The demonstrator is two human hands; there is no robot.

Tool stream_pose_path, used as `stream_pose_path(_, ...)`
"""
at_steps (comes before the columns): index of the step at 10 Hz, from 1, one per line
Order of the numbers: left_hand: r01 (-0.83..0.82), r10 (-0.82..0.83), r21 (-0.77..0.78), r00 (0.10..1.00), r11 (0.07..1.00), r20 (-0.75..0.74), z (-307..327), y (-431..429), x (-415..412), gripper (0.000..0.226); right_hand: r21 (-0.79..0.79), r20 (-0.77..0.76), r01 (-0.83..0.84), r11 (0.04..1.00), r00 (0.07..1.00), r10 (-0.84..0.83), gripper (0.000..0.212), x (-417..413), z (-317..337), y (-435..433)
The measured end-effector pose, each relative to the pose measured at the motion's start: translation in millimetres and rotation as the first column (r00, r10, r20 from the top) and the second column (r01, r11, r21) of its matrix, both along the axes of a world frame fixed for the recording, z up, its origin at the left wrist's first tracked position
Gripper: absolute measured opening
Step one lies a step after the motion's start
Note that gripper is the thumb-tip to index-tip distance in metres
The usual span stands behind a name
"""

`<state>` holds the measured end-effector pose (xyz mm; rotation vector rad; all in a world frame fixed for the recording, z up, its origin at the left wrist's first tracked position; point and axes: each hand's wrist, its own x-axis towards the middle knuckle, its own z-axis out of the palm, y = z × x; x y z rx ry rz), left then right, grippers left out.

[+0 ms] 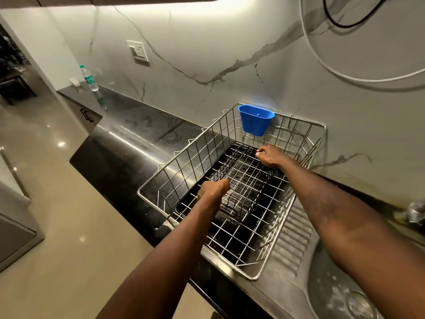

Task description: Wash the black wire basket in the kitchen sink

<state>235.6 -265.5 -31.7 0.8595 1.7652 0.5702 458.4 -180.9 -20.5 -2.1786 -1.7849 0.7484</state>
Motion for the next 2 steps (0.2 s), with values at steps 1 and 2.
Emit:
stream_pose_path(1,0.12,-0.097,0.107,0.976,0.987,-0.193,-22.6,28.6,5.3,0.102,0.067,0.006,-0.017,0.998,1.0,0.017,0.059,-2.0,18.1,-19.2)
stream_pose_path(2,0.256,-0.197,0.192,0.939,0.947,-0.282,-7.3,27.2,13.7,0.107,0.154,-0.023,-0.004,0.988,1.0,0.007,0.062,3.3,28.9,-31.9)
